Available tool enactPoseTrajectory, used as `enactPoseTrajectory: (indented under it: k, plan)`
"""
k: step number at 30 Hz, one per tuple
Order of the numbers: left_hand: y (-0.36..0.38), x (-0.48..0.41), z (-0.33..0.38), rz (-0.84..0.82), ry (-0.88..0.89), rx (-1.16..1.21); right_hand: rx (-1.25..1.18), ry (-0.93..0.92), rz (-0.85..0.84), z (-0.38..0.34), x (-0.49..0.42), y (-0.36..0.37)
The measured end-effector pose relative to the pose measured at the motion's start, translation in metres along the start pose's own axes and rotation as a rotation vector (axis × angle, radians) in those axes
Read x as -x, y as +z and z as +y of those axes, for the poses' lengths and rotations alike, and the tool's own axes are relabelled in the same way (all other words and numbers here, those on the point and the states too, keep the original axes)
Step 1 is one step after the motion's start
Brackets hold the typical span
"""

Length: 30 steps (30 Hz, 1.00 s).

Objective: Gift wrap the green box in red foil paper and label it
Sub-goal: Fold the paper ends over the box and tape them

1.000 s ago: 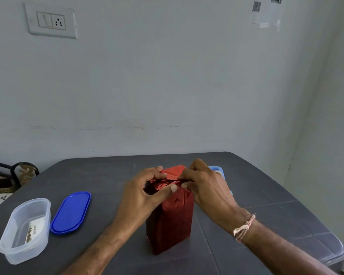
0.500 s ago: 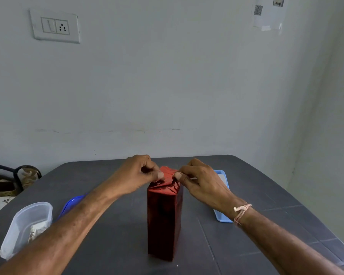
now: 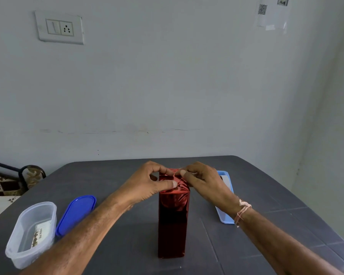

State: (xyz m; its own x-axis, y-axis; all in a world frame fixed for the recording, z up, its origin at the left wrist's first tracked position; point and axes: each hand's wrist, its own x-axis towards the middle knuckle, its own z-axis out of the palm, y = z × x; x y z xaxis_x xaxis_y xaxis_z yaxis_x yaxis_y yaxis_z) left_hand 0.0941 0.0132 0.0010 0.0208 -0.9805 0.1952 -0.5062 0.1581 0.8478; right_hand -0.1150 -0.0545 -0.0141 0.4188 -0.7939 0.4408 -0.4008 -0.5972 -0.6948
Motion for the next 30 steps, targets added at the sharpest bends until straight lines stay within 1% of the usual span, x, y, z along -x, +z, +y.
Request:
enactPoseTrajectory:
  k: [2, 3, 8, 12, 15, 18, 21, 23, 24, 26, 28, 30]
  plan:
    - [0.000, 0.000, 0.000, -0.003, -0.009, -0.002, -0.212, 0.088, -0.041, 0.000, 0.002, 0.000]
    - [0.000, 0.000, 0.000, -0.006, -0.007, -0.007, -0.277, 0.115, -0.064, -0.001, 0.003, 0.000]
    - [0.002, 0.002, 0.004, -0.004, -0.013, -0.006, -0.344, 0.189, -0.076, -0.005, 0.006, -0.001]
    - [0.003, 0.004, 0.004, -0.007, -0.028, 0.012, -0.506, 0.274, -0.048, -0.005, 0.007, -0.009]
    - [0.003, 0.004, 0.003, -0.006, -0.037, 0.027, -0.480, 0.321, 0.068, 0.005, 0.009, -0.024]
    - [0.004, 0.003, 0.001, -0.006, -0.032, 0.045, -0.326, 0.392, 0.228, 0.034, 0.013, -0.043]
    - [0.004, 0.001, -0.002, -0.009, -0.025, 0.052, -0.111, 0.580, 0.355, 0.074, 0.024, -0.059]
    - [0.005, 0.000, -0.003, -0.004, -0.017, 0.054, -0.012, 0.730, 0.359, 0.099, 0.034, -0.064]
    - [0.006, 0.000, -0.003, -0.003, -0.015, 0.055, -0.017, 0.794, 0.336, 0.108, 0.039, -0.064]
    - [0.006, 0.000, -0.003, -0.011, -0.016, 0.065, -0.130, 0.881, 0.282, 0.121, 0.046, -0.062]
    - [0.006, 0.000, -0.003, -0.011, -0.014, 0.068, -0.263, 0.910, 0.246, 0.125, 0.049, -0.060]
    - [0.006, 0.000, -0.004, -0.009, -0.015, 0.068, -0.345, 0.916, 0.225, 0.124, 0.046, -0.060]
